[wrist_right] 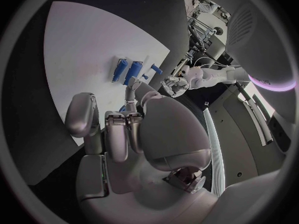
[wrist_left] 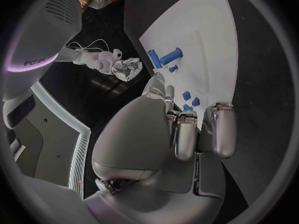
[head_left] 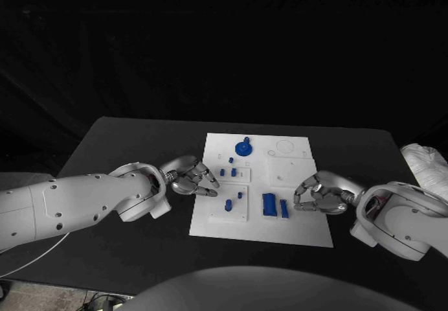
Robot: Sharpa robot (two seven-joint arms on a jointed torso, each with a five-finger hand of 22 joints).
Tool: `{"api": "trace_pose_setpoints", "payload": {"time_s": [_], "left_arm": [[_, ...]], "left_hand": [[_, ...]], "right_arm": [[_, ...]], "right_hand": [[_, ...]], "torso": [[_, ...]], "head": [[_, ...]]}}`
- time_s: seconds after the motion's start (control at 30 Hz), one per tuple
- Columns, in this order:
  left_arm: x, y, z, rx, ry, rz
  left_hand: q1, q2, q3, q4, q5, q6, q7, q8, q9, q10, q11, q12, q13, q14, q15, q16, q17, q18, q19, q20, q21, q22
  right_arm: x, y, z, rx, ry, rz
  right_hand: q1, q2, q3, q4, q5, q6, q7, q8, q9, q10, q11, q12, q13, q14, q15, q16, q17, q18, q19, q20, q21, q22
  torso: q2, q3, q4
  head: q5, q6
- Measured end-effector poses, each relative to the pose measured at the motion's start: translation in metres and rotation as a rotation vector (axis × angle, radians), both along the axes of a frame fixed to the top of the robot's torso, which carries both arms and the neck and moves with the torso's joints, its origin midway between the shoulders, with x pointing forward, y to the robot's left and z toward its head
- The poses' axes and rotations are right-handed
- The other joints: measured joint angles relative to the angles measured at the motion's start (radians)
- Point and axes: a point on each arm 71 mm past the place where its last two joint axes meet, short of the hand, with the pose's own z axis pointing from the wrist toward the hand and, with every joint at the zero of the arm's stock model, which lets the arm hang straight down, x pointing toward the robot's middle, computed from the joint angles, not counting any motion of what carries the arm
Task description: Assemble the parts on the task board
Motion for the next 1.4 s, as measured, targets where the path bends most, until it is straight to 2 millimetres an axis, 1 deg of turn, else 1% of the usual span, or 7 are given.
{"api": "trace_pose_setpoints", "payload": {"time_s": [0.03,0.17,0.33,0.43,0.53,0.97,1.4], "left_arm": [[0.000,0.000,0.000,-0.001,-0.001,0.000],[0.000,0.000,0.000,-0.003,-0.004,0.000],[0.000,0.000,0.000,-0.004,-0.006,0.001],[0.000,0.000,0.000,-0.004,-0.006,0.001],[0.000,0.001,0.000,-0.004,-0.006,0.002],[0.000,0.002,0.000,-0.002,-0.002,0.004],[0.000,0.001,-0.001,0.003,0.005,0.002]], "left_hand": [[0.001,0.001,0.000,0.000,0.000,0.000,0.000,0.000,0.000,0.000,0.000,0.000,0.000,0.000,0.000,0.000,0.000,0.000,0.000,0.000,0.000,0.000],[0.003,0.002,0.000,0.000,0.000,0.000,0.000,0.000,0.000,0.000,0.000,0.004,0.000,0.000,0.000,0.000,0.001,0.000,0.000,0.000,0.000,0.000],[0.003,0.003,0.000,0.000,0.000,0.000,0.000,0.000,0.000,-0.001,0.001,0.006,0.000,0.000,0.000,0.000,0.001,0.000,0.000,0.000,0.000,0.000],[0.003,0.003,0.000,0.000,0.000,0.000,0.000,0.000,0.000,-0.001,0.000,0.006,0.000,0.000,0.000,0.000,0.001,0.000,0.000,0.000,0.000,0.000],[0.003,0.003,0.000,0.000,0.000,0.000,0.000,0.000,0.000,0.000,0.000,0.006,0.000,0.000,0.000,0.000,0.001,0.000,0.000,0.000,0.000,0.000],[0.003,0.003,0.000,0.000,0.000,0.000,0.000,0.000,0.000,0.000,0.000,0.002,0.000,0.000,0.000,0.000,0.001,0.000,0.000,0.000,0.000,0.000],[0.001,0.001,0.000,0.000,0.005,0.000,0.000,0.000,0.000,0.000,0.000,-0.003,0.000,0.000,0.000,0.000,0.000,0.000,0.000,0.000,0.000,0.000]], "right_arm": [[-0.001,0.001,-0.002,-0.004,-0.013,0.007],[-0.003,0.003,-0.007,-0.018,-0.060,0.027],[-0.002,0.005,-0.010,-0.028,-0.097,0.033],[-0.002,0.008,-0.015,-0.034,-0.105,0.039],[-0.003,0.010,-0.019,-0.040,-0.104,0.044],[-0.003,0.012,-0.030,-0.063,-0.096,0.044],[0.000,0.015,-0.033,-0.078,-0.083,0.040]], "right_hand": [[0.003,-0.003,-0.005,0.004,-0.008,-0.002,-0.002,0.017,0.010,0.003,-0.004,0.000,0.000,0.000,0.000,0.000,0.000,0.000,-0.002,-0.002,0.000,0.000],[0.013,-0.013,-0.026,0.037,-0.019,-0.032,-0.021,0.138,0.090,0.003,-0.017,0.000,0.000,0.000,-0.011,0.000,0.000,0.000,-0.007,-0.007,0.005,0.000],[0.022,-0.022,-0.040,0.067,-0.014,-0.086,-0.030,0.276,0.196,0.003,-0.018,0.000,0.000,0.000,-0.018,0.000,0.000,0.000,-0.011,-0.011,0.012,0.000],[0.015,-0.029,-0.050,0.081,-0.021,-0.114,-0.031,0.332,0.241,0.000,-0.021,0.000,0.000,0.000,-0.018,0.000,0.000,0.000,-0.011,-0.011,0.012,0.001],[0.017,-0.035,-0.059,0.093,-0.033,-0.136,-0.029,0.366,0.268,0.000,-0.021,0.000,0.000,0.000,-0.018,0.000,0.000,0.000,-0.014,-0.014,0.012,0.001],[0.013,-0.039,-0.070,0.117,-0.070,-0.157,-0.032,0.408,0.297,0.003,-0.025,0.000,0.000,0.000,-0.018,0.000,0.000,0.000,-0.018,-0.018,0.001,0.001],[0.009,-0.043,-0.081,0.128,-0.104,-0.167,-0.030,0.421,0.304,0.003,-0.025,0.000,0.000,0.000,-0.018,0.000,0.000,0.000,-0.018,-0.018,-0.008,0.000]], "torso": [[0.000,0.0000,0.0002],[0.000,0.0000,0.0005],[0.000,0.0000,0.0007],[0.000,0.0000,0.0007],[0.000,0.0000,0.0007],[0.000,0.0002,0.0008],[0.000,0.0002,0.0007]], "head": [[0.000,0.000],[0.001,0.000],[0.002,0.000],[0.003,0.000],[0.004,0.000],[0.008,0.000],[0.010,0.000]]}}
